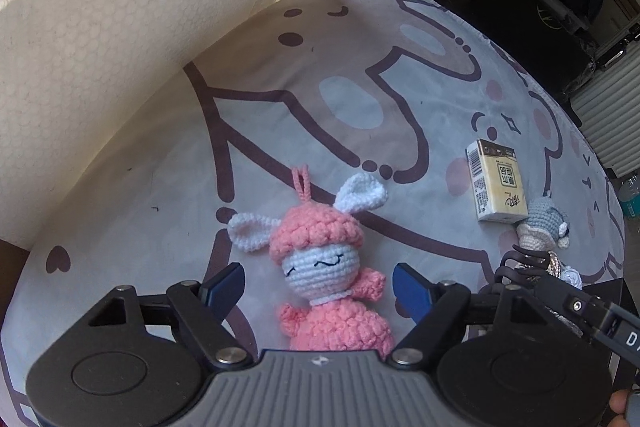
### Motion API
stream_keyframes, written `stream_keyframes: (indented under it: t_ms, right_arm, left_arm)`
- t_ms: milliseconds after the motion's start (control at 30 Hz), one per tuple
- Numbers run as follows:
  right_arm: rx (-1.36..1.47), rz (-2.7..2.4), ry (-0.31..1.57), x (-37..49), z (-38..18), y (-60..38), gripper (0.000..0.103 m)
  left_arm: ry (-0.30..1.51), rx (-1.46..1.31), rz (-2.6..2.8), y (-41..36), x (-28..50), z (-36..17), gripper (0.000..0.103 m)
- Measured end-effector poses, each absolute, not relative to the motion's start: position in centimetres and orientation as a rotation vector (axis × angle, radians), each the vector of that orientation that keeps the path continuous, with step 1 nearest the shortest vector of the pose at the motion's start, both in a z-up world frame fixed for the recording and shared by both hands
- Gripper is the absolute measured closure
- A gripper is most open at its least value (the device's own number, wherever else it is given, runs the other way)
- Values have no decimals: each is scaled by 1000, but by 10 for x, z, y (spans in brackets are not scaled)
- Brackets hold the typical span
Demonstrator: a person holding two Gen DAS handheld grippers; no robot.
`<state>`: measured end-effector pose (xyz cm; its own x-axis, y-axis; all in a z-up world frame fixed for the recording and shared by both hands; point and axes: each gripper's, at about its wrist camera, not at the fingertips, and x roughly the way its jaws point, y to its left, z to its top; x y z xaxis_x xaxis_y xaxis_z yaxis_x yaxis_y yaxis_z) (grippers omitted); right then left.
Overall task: Organize objects
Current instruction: 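Lower the left tool onto the pink bunny doll while the right tool approaches the black coiled clip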
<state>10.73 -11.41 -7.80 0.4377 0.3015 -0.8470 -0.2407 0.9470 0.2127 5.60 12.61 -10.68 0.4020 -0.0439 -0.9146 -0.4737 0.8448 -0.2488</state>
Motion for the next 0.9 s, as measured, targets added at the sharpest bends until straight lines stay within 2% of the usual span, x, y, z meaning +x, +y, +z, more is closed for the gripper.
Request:
stream_keyframes:
  t_ms: [467,567,700,900]
  right_arm:
    - [-142,320,1177,119,-118,-81,31]
    - [-174,331,1195,117,-122,-80,35]
    - [-169,347,1205,117,-120,-85,38]
    - [-127,360,1213,113,-114,-96,38]
  left_arm:
    - [1219,-517,298,120,66,-125,25]
    - [1229,-531,301,120,67,-128,31]
    - [1229,-543,295,119,67,-126,49]
    - [1241,-515,265,112,66,-119,60]
